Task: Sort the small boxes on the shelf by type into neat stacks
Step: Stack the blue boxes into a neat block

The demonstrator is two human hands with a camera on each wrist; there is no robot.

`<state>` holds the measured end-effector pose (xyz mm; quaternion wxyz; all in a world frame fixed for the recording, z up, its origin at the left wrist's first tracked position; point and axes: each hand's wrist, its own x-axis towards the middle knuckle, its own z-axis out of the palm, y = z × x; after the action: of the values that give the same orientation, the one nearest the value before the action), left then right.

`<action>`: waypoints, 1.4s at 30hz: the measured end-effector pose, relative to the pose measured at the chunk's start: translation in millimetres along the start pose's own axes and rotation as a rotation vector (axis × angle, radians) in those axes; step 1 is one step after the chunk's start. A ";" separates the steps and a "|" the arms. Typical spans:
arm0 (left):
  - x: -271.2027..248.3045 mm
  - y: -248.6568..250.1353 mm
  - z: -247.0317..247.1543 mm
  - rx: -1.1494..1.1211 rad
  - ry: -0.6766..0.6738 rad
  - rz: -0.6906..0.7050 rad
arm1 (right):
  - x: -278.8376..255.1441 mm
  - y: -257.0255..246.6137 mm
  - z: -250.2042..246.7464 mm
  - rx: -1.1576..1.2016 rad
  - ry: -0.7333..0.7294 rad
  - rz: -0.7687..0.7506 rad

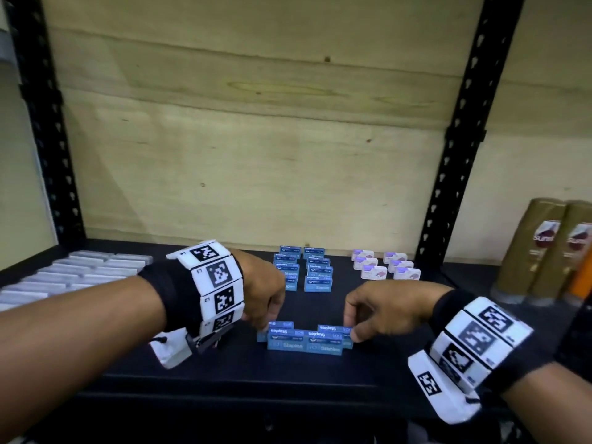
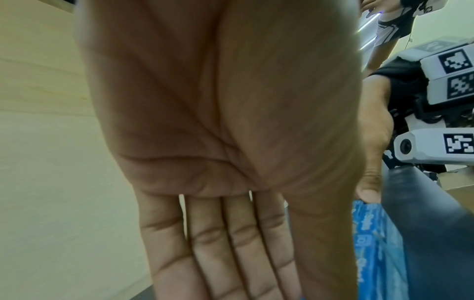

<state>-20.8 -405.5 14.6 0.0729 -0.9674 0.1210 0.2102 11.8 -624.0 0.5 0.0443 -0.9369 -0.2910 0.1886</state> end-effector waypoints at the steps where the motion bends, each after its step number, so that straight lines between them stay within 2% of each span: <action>1: -2.3 0.3 1.3 -0.005 0.005 -0.003 | -1.9 -1.1 0.5 -0.003 0.004 0.008; 12: -15.7 5.7 10.0 -0.070 -0.057 0.018 | -7.4 -20.3 7.7 -0.025 -0.024 0.035; 17: -11.4 13.0 19.6 -0.076 0.002 -0.010 | 0.1 -28.3 15.4 -0.101 0.003 0.016; 30: -7.6 18.7 23.2 -0.092 0.076 0.009 | 13.0 -36.2 18.1 -0.116 0.011 -0.050; 42: -11.0 8.8 15.1 -0.213 0.089 0.057 | 13.8 -31.9 4.1 -0.109 -0.053 -0.033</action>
<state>-38.7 -408.8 4.8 -0.0415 -0.9742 0.1285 0.1808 3.9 -590.0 -1.6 -0.0111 -0.9276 -0.3175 0.1964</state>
